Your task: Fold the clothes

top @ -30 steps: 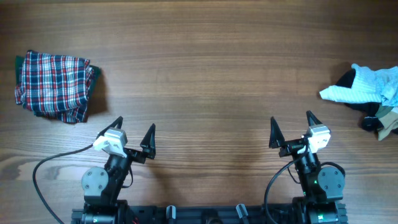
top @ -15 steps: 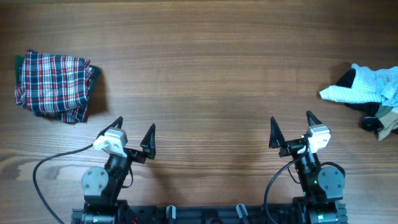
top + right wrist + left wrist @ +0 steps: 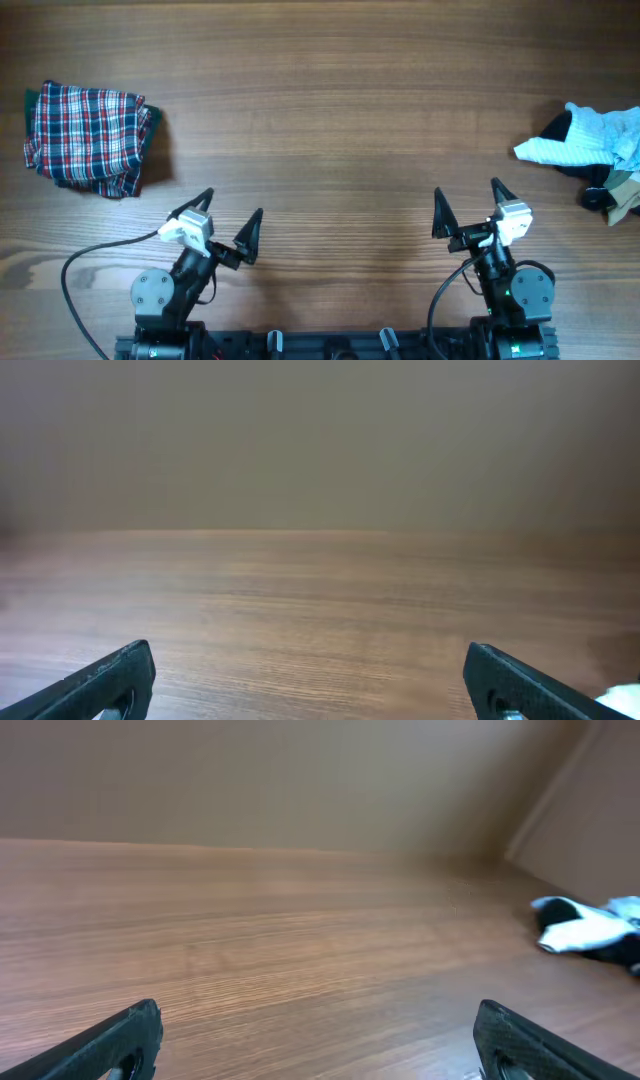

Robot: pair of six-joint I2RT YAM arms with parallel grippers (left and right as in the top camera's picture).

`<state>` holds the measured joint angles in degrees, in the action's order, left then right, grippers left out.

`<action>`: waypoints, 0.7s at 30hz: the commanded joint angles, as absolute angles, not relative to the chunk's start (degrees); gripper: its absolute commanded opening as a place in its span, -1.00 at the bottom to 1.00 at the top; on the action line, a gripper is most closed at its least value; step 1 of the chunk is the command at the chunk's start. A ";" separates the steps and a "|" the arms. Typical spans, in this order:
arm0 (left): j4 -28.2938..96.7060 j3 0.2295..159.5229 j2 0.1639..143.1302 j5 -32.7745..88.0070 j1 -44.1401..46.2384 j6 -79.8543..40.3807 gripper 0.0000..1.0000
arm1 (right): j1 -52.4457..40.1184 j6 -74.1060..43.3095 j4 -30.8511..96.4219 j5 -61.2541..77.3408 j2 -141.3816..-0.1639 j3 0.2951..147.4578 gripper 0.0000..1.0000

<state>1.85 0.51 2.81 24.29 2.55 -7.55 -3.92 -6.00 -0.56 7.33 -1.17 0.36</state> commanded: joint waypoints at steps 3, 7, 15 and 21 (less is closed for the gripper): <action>2.02 1.19 3.07 27.53 2.85 -15.33 1.00 | -3.73 -30.30 -2.11 14.44 -1.72 0.32 0.99; 6.44 11.31 7.88 24.43 2.83 -15.86 1.00 | -3.73 -26.87 -2.74 24.80 -1.85 5.19 0.99; 27.64 51.44 44.80 15.38 2.85 -15.22 1.00 | -3.73 -20.99 28.49 18.63 -31.31 37.52 0.99; 37.10 68.12 65.49 21.52 2.83 -16.14 1.00 | -3.66 -4.91 46.96 18.85 -62.48 66.65 0.99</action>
